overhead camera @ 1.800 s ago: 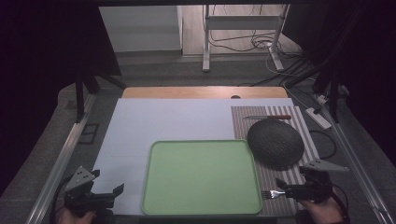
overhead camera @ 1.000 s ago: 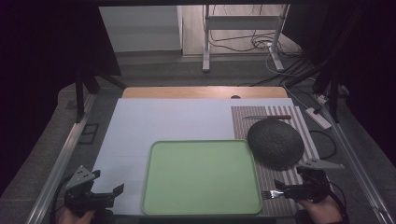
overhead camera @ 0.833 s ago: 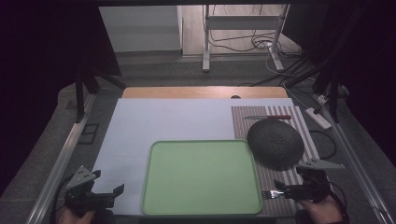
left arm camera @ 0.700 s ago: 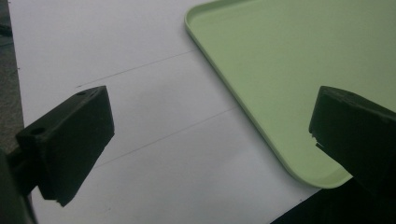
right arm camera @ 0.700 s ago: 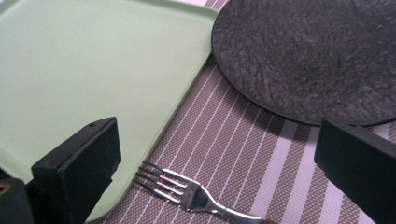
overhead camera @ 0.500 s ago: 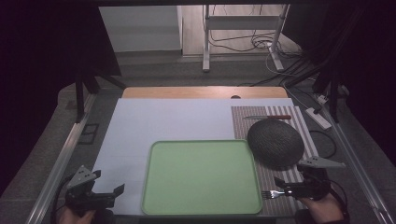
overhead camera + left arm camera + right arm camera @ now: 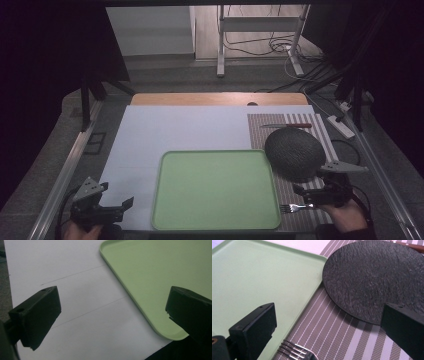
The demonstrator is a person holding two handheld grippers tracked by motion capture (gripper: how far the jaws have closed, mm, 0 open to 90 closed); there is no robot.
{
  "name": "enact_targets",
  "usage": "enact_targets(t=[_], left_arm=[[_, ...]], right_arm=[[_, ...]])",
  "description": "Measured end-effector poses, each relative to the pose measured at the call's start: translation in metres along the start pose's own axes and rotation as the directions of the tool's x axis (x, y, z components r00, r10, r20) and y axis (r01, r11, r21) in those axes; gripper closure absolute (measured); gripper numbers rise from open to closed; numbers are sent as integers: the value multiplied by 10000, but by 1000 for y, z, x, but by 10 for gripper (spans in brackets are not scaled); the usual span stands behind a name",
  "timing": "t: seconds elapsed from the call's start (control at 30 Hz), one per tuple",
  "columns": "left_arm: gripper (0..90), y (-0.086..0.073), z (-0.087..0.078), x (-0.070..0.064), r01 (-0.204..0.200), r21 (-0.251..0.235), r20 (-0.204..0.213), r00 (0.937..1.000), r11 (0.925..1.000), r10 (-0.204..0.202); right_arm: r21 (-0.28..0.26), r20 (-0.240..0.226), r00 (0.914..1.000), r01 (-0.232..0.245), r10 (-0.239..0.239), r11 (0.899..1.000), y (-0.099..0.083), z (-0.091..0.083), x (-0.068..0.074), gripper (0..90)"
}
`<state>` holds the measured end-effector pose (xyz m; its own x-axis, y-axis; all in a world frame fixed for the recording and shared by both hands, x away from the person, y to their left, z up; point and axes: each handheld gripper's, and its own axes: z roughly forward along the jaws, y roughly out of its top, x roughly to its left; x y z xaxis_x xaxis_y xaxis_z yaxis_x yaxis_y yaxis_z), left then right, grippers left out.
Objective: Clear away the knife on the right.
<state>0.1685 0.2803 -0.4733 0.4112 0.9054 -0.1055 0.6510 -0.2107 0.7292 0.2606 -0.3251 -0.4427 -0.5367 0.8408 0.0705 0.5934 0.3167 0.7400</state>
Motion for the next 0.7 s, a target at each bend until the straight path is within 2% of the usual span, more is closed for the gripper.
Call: enact_targets(t=[0.17, 0.37, 0.7], left_arm=[[9, 0, 0, 0, -5, 4, 37, 10000, 10000, 5], [9, 0, 0, 0, -41, 44, 62, 10000, 10000, 40], [10, 0, 0, 0, -118, 57, 199, 9997, 9999, 117]], right_arm=[[-36, 88, 9998, 151, -150, 9999, 8, 3, -5, 8], [58, -404, 9990, 203, -200, 9998, 16, 15, -11, 8], [316, -600, 9978, 290, -271, 9991, 29, 28, -15, 8]])
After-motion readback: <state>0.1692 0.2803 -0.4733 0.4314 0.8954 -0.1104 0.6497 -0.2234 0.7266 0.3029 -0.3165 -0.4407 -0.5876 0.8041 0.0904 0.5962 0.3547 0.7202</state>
